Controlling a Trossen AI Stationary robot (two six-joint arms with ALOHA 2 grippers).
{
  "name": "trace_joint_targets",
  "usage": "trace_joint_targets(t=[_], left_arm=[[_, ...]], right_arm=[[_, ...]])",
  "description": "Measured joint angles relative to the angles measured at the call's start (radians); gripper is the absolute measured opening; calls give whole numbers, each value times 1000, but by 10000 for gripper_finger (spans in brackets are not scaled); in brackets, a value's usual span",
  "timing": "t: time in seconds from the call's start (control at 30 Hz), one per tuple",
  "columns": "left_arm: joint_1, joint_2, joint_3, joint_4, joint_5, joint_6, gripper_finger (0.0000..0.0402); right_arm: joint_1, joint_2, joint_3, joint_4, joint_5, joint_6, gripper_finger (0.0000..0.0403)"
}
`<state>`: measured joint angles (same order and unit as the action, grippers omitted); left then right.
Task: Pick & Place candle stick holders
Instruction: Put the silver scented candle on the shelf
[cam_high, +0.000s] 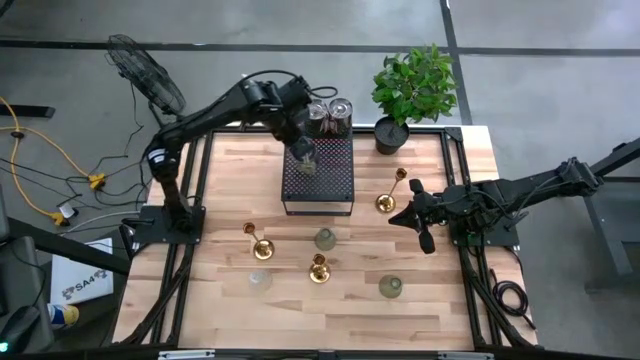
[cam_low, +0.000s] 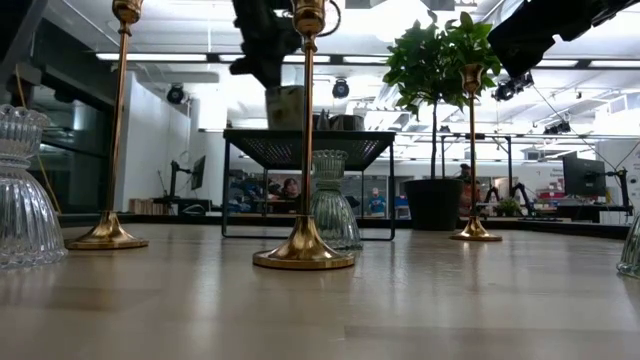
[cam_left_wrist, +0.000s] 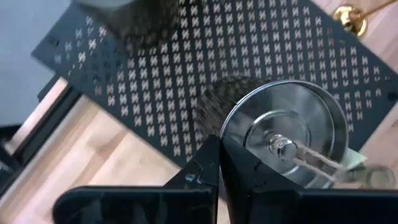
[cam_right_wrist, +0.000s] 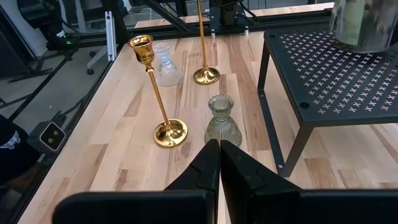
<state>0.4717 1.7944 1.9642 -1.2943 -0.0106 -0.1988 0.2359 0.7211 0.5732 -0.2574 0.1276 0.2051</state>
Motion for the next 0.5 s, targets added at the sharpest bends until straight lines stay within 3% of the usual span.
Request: trace_joint_targets(t=[0.5], left_arm=[[0, 148, 122, 127, -7, 38, 0]], right_arm=[[0, 0, 0, 0, 0, 0, 4]])
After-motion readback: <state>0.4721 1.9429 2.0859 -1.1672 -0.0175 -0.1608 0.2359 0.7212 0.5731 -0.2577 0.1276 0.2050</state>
